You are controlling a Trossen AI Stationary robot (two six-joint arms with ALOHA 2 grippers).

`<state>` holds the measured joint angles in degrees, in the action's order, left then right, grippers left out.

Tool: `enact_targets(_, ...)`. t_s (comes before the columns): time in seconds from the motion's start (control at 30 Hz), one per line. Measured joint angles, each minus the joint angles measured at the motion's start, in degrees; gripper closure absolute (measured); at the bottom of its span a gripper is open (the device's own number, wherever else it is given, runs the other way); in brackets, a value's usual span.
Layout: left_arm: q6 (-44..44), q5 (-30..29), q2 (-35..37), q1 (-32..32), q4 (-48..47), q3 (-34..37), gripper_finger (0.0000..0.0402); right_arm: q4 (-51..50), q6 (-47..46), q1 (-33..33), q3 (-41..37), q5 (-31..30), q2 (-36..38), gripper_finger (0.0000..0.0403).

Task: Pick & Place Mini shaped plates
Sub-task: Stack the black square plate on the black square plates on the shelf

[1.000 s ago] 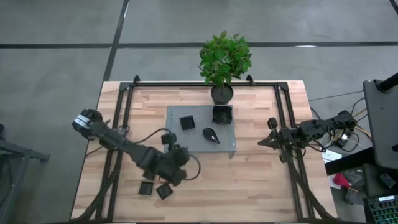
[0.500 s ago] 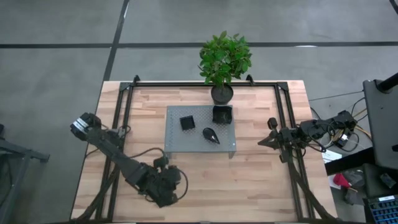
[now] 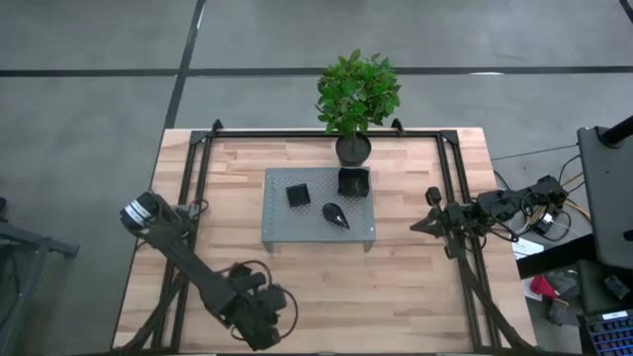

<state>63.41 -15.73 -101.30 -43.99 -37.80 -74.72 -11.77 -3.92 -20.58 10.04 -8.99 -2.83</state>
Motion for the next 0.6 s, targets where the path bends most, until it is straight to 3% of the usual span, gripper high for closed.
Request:
enact_targets(0.17,4.41,5.16,-2.18,0.00,-0.11,-0.07,0.0312,0.00,-0.01,0.00,0.00,0.00,0.01,0.0394)
enact_targets(0.6,6.96,5.46,-5.92,-0.87,-0.29,-0.06,0.0312,0.00,0.00,0.00,0.00,0.00,0.02,0.0394)
